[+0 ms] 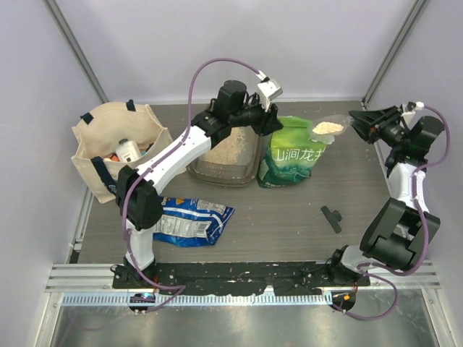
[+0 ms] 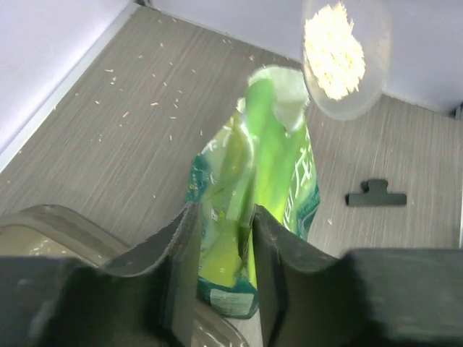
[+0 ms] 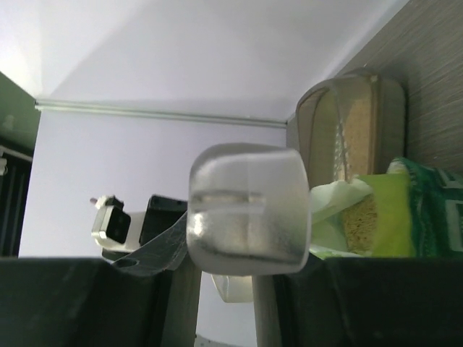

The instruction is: Fill the litter box with clean litter

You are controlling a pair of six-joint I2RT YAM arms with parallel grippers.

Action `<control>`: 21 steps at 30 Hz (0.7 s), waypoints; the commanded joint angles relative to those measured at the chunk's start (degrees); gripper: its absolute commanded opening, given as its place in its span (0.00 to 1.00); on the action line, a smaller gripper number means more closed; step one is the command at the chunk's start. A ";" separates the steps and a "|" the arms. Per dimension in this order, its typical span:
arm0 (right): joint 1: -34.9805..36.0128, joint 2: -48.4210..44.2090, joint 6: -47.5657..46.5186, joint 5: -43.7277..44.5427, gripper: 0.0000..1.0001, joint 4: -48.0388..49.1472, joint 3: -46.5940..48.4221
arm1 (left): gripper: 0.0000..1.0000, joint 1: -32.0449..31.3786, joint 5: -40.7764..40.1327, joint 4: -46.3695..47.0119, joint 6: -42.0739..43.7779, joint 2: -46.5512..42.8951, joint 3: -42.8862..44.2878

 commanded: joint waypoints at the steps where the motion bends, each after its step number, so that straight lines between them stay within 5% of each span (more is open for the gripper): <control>1: 5.39 -0.27 -4.60 -0.04 0.01 -6.36 8.14 | 0.52 1.84 -1.33 0.98 2.14 -1.88 4.99; 10: 18.04 11.15 -13.04 1.98 0.01 -19.81 31.17 | 0.70 5.97 -6.07 -2.54 6.54 -14.88 -8.18; 21: 32.55 28.64 -19.63 4.27 0.01 -27.29 51.46 | 0.73 16.95 -9.59 -12.03 12.08 -27.89 -20.22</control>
